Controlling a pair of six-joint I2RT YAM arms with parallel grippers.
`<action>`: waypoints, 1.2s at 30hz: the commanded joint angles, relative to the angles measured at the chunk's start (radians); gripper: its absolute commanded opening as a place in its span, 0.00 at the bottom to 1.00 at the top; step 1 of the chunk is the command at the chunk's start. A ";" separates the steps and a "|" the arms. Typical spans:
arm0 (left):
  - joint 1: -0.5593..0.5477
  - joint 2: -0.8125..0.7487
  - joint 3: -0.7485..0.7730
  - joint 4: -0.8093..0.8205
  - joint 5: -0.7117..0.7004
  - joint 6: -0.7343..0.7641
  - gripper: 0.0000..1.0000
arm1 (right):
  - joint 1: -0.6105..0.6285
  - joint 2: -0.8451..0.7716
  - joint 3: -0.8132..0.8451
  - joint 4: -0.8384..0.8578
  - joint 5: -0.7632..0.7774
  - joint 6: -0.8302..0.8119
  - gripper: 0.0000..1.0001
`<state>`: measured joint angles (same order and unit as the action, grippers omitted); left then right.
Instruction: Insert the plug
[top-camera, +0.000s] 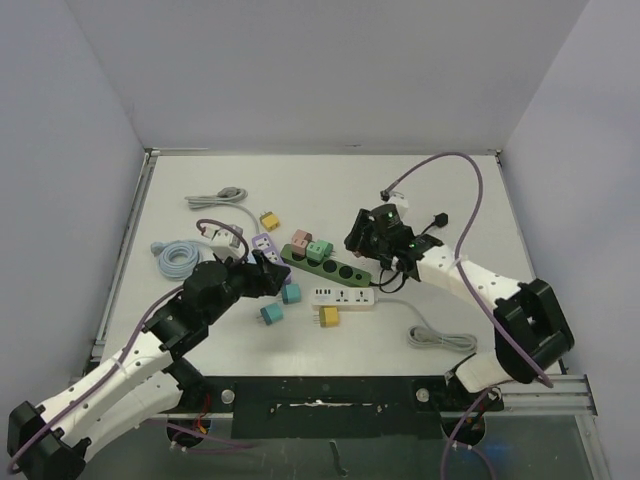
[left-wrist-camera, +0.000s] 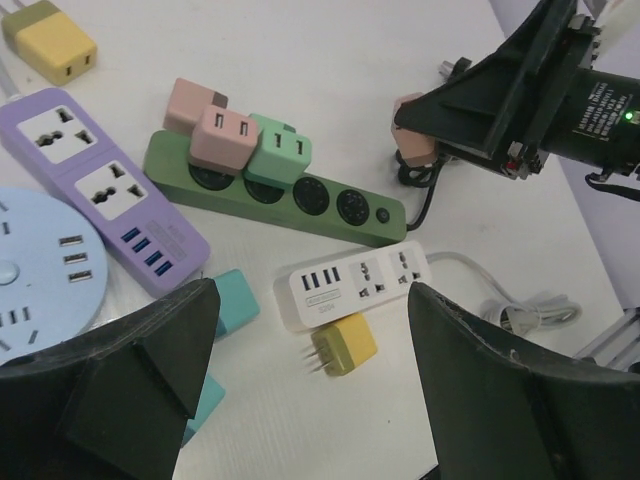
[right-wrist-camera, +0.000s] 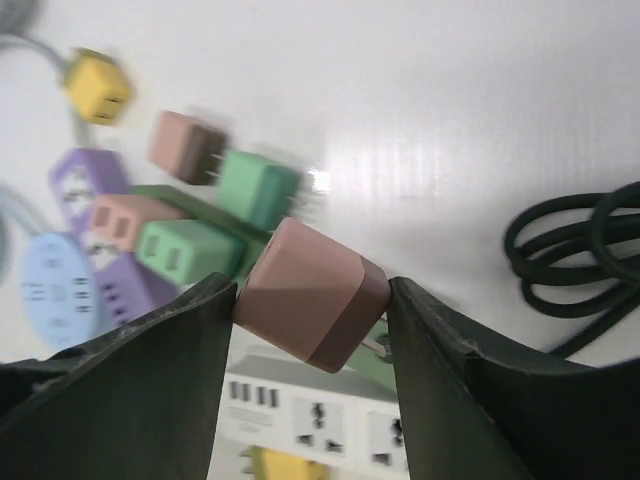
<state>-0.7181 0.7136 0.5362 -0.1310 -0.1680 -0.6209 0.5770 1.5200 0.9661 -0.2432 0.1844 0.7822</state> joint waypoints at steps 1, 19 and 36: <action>0.001 0.060 -0.017 0.269 0.104 -0.050 0.75 | 0.043 -0.150 -0.082 0.245 -0.083 0.229 0.47; -0.037 0.292 -0.089 0.721 0.215 -0.099 0.71 | 0.197 -0.302 -0.285 0.605 -0.078 0.736 0.50; -0.046 0.432 -0.059 0.862 0.167 -0.029 0.50 | 0.248 -0.257 -0.231 0.566 -0.095 0.717 0.52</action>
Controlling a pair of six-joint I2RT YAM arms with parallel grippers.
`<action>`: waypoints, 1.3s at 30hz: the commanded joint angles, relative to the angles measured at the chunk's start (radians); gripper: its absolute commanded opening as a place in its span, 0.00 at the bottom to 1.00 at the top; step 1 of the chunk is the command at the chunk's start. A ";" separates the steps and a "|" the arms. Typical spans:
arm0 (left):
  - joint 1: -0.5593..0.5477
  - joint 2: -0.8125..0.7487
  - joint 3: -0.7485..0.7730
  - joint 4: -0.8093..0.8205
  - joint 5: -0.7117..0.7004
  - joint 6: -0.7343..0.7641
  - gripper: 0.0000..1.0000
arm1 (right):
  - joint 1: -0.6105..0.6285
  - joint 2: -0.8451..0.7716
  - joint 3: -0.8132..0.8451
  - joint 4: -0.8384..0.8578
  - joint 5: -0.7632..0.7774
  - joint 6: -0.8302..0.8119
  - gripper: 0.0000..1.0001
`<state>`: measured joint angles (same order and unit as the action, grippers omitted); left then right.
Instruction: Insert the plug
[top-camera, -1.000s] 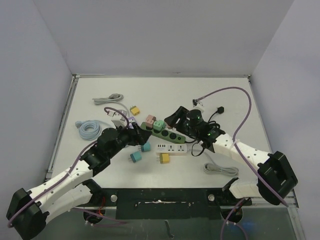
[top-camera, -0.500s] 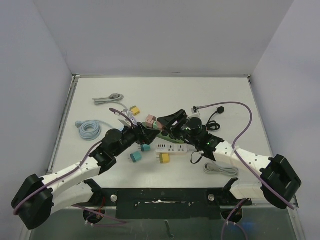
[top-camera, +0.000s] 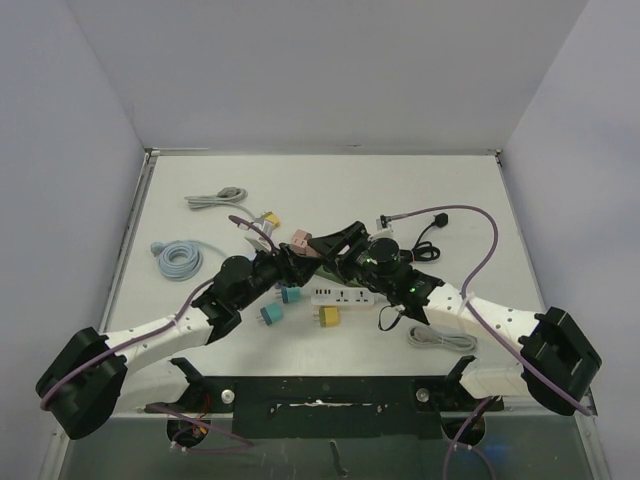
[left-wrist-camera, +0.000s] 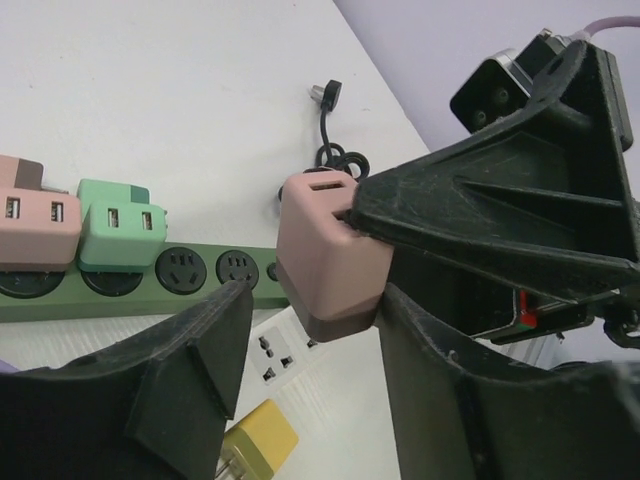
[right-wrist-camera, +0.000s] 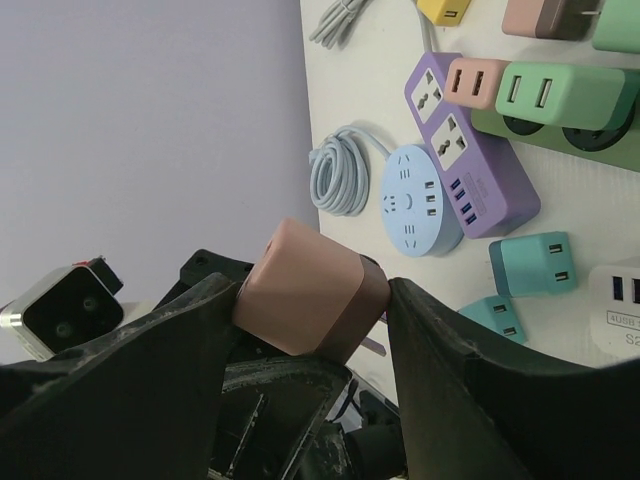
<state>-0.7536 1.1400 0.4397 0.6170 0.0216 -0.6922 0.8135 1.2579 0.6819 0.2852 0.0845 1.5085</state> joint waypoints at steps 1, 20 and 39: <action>-0.010 0.007 0.031 0.123 -0.023 0.049 0.42 | 0.013 0.009 0.061 0.031 0.011 -0.032 0.52; 0.061 -0.209 0.076 -0.301 0.325 0.139 0.16 | -0.289 -0.200 0.119 -0.135 -0.811 -1.052 0.90; 0.132 -0.117 0.426 -0.840 0.695 0.370 0.16 | -0.190 0.254 0.736 -1.166 -1.272 -2.083 0.63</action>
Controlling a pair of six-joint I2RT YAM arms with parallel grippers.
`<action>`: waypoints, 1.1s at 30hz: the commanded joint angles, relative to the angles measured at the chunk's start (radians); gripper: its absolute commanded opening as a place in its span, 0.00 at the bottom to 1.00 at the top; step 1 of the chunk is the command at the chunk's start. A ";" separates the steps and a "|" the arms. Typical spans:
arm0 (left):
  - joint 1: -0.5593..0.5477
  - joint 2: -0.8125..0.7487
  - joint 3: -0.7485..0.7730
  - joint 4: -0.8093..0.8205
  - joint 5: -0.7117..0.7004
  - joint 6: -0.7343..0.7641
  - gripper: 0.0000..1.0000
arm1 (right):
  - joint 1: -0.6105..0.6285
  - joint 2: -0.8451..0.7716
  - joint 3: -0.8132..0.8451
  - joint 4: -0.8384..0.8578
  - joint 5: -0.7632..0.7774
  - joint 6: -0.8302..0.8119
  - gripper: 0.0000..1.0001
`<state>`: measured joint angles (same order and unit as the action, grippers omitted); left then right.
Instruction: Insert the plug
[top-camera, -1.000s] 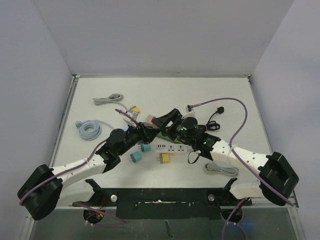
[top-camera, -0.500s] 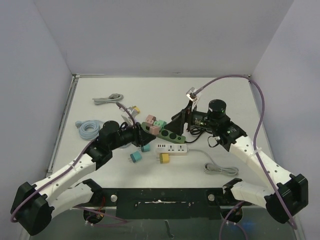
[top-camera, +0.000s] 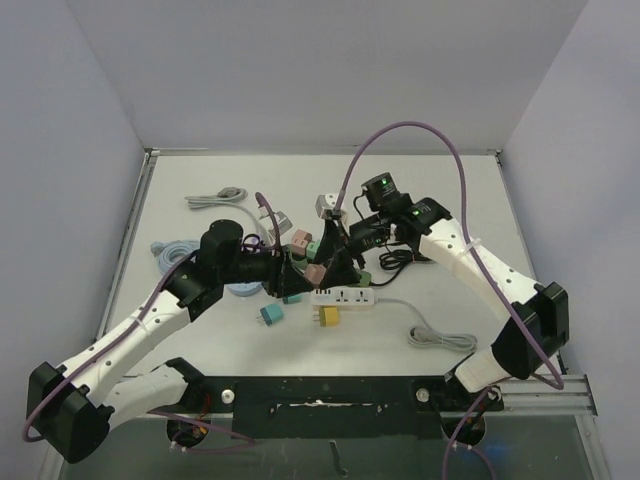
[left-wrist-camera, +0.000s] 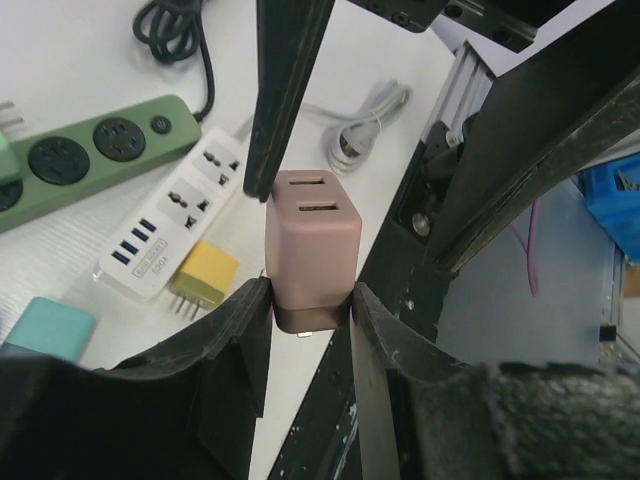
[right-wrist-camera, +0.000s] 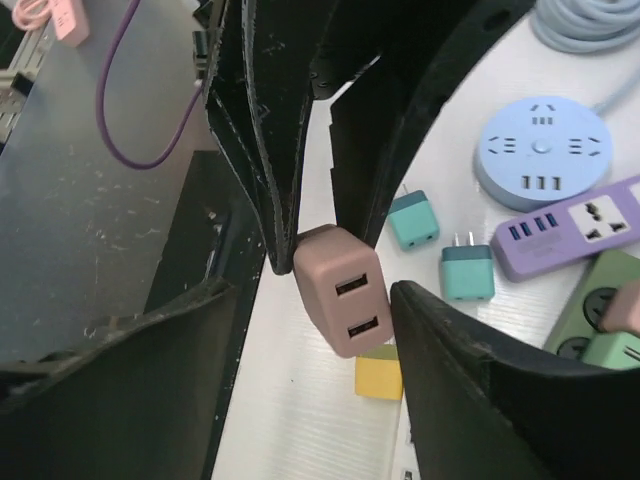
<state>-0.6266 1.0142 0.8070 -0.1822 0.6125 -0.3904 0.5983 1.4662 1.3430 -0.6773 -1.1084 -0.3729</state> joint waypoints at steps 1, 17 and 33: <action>0.004 0.012 0.058 -0.042 0.110 0.073 0.16 | 0.028 0.067 0.090 -0.234 -0.086 -0.226 0.60; 0.006 -0.003 0.025 0.002 0.085 0.041 0.22 | 0.052 0.124 0.109 -0.189 -0.116 -0.213 0.22; 0.011 -0.370 -0.126 -0.186 -0.878 -0.105 0.67 | -0.021 0.152 0.102 -0.176 0.591 0.086 0.00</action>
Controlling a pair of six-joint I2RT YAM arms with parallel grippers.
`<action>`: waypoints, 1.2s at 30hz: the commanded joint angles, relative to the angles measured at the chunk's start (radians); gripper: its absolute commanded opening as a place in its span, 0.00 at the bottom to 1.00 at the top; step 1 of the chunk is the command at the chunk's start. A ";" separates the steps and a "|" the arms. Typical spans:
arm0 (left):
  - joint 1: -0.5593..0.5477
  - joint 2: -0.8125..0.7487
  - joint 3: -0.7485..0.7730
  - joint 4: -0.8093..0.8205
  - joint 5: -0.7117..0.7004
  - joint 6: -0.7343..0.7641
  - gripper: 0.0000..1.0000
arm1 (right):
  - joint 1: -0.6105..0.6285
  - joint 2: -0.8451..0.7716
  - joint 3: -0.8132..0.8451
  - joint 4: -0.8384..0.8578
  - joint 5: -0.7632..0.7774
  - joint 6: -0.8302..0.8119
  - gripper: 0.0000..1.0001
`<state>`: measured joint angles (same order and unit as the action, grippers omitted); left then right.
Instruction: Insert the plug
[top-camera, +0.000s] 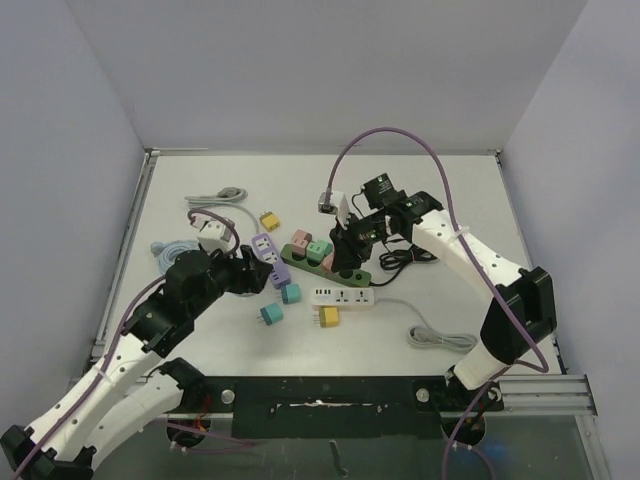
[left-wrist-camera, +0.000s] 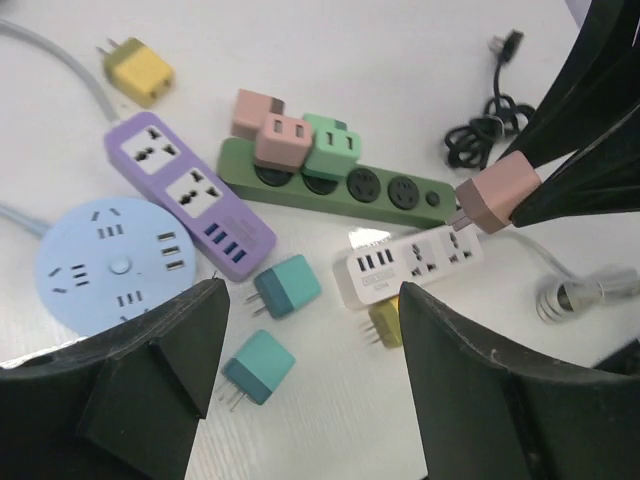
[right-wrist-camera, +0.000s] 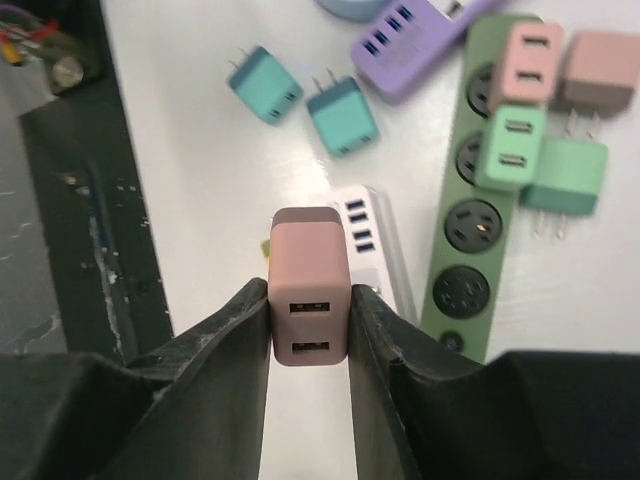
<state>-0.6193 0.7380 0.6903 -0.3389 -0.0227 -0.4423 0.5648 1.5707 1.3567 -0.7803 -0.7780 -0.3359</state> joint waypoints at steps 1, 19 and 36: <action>0.005 -0.123 -0.016 -0.034 -0.253 -0.055 0.67 | 0.015 0.067 0.113 -0.094 0.299 0.054 0.00; 0.004 -0.293 -0.072 -0.156 -0.373 -0.113 0.67 | 0.119 0.505 0.585 -0.393 0.705 0.149 0.00; 0.003 -0.362 -0.081 -0.172 -0.427 -0.138 0.67 | 0.130 0.594 0.611 -0.387 0.632 0.117 0.01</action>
<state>-0.6189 0.3843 0.6044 -0.5293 -0.4316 -0.5697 0.6891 2.1574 1.9472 -1.1748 -0.1123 -0.2054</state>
